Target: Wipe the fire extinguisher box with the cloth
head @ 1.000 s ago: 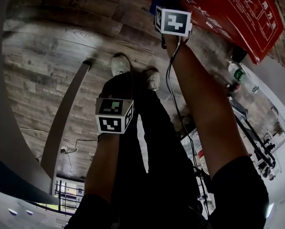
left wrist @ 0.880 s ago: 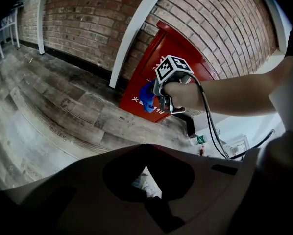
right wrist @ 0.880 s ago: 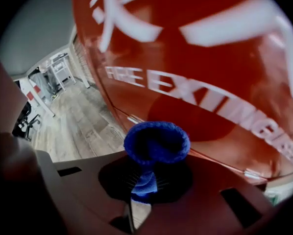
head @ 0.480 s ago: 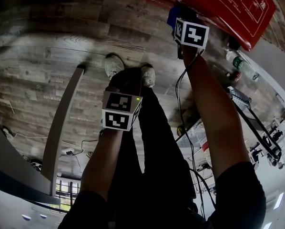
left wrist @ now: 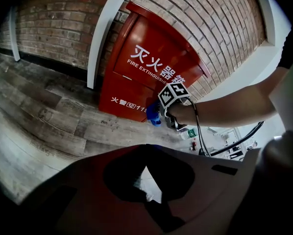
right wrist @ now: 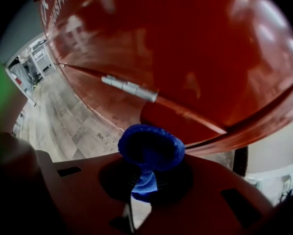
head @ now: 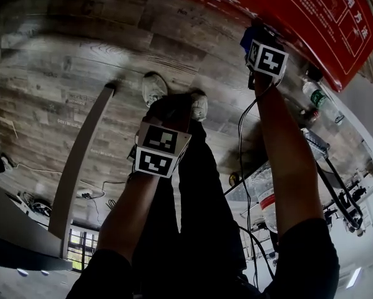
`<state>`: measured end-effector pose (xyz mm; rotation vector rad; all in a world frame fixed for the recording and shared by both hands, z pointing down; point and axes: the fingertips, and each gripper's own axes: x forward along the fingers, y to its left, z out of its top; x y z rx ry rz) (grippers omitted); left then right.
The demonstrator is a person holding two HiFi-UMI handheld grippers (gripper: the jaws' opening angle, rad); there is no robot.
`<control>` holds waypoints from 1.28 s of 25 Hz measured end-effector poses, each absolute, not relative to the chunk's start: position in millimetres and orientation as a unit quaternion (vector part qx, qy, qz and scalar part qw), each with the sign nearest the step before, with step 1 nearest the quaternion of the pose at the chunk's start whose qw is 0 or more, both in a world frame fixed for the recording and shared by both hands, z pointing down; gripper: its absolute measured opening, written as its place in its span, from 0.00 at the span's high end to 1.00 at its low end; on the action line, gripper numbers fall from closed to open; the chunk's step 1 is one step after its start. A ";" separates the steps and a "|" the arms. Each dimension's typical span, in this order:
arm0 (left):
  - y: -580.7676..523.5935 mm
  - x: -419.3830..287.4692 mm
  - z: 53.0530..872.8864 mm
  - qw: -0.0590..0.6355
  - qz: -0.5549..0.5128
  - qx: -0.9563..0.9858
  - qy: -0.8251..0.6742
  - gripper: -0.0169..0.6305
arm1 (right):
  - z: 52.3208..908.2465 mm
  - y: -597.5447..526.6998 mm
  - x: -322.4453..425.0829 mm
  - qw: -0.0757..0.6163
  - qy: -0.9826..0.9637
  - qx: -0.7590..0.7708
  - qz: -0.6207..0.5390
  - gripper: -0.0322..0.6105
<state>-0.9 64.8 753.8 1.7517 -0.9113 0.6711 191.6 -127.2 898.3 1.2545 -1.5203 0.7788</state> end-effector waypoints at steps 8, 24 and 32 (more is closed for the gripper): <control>75.6 -25.2 773.7 0.510 0.287 0.708 -0.396 0.98 | 921.4 -143.6 125.0 0.471 -0.640 0.501 0.344 0.88; 88.4 -35.0 787.4 0.513 0.298 0.701 -0.397 0.98 | 922.1 -160.3 -6.8 0.457 -0.712 0.428 0.316 0.88; 67.9 -31.0 789.6 0.496 0.290 0.711 -0.406 0.98 | 952.6 -147.9 95.4 0.478 -0.648 0.484 0.342 0.88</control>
